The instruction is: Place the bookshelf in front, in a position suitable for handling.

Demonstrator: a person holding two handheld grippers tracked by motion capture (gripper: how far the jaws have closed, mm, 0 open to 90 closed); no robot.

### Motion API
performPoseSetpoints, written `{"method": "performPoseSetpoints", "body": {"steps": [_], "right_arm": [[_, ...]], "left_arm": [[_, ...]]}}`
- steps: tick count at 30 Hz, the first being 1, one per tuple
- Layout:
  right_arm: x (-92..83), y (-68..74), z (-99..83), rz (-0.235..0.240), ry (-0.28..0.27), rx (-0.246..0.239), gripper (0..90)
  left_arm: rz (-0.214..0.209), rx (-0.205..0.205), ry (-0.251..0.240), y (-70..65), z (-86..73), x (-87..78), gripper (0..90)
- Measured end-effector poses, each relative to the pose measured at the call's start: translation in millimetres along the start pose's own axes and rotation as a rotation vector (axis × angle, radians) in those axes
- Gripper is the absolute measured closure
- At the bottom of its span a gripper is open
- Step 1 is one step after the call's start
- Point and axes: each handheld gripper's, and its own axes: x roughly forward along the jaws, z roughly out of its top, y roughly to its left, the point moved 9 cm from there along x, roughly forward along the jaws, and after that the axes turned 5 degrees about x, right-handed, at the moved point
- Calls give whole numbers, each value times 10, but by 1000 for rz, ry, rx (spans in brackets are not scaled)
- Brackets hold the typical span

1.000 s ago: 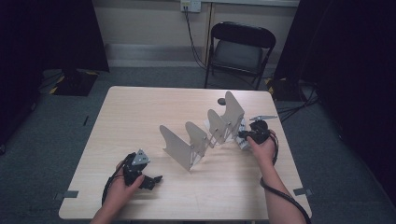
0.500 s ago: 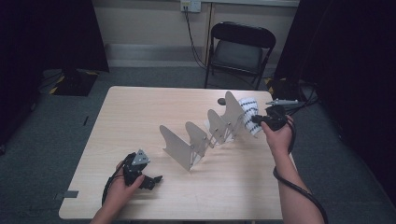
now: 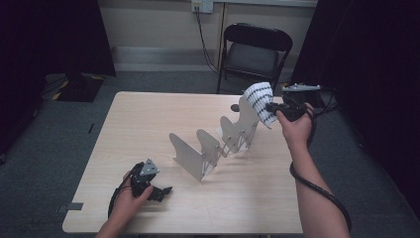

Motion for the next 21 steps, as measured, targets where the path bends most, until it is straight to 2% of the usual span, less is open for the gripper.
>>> {"method": "performPoseSetpoints", "body": {"steps": [5, 7, 13, 21], "right_arm": [[84, 103, -21, 31, 8, 11, 842], [117, 140, -57, 34, 15, 2, 843], [174, 108, -140, 38, 26, 16, 843], [346, 77, -275, 56, 51, 35, 843]], "left_arm": [[0, 0, 0, 0, 0, 0, 8], [0, 0, 0, 0, 0, 0, 8], [0, 0, 0, 0, 0, 0, 8], [-2, -2, 0, -3, 0, 1, 8]]}}
